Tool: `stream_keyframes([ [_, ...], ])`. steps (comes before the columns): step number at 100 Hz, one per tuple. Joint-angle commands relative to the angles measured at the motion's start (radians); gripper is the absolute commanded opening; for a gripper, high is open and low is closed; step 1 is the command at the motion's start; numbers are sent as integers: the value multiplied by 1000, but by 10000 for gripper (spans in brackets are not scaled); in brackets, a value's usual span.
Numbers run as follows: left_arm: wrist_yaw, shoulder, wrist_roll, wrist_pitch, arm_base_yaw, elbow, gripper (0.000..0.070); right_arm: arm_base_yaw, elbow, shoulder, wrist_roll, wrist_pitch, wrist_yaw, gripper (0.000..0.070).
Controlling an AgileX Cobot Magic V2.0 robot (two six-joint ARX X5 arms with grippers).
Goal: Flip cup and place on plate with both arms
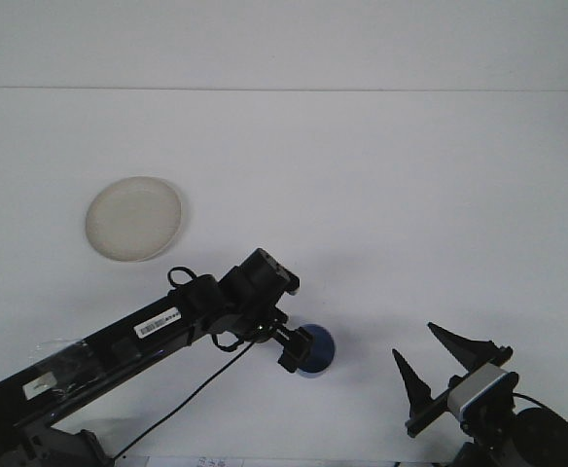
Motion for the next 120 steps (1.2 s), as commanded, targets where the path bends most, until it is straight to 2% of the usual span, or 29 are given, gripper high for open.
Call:
stream_keyframes([
  [1, -3, 38, -7, 15, -19, 18, 543, 9, 8, 0, 2, 11, 1, 473],
  [13, -4, 79, -7, 49, -34, 18, 520, 9, 8, 0, -1, 11, 1, 473],
  [24, -10, 98, -6, 59, -38, 18, 350, 9, 8, 0, 0, 11, 1, 473],
  [42, -13, 101, 5, 52, -38, 18, 3, 9, 8, 0, -1, 11, 1, 473],
  [62, -18, 100, 42, 18, -38, 33, 12, 9, 8, 0, 0, 11, 1, 473],
  [71, -64, 94, 58, -21, -38, 65, 11, 9, 8, 0, 0, 11, 1, 473],
  [86, -130, 49, 127, -124, -11, 153, 10, 9, 8, 0, 0, 10, 1, 473],
  [95, -194, -4, 166, -196, 32, 208, 10, 9, 8, 0, 0, 10, 1, 473],
  [110, -380, -106, 241, -298, 174, 277, 9, 9, 8, 0, 0, 10, 1, 473],
  [120, -405, -142, 274, -326, 330, 310, 9, 9, 8, 0, 0, 10, 1, 473],
])
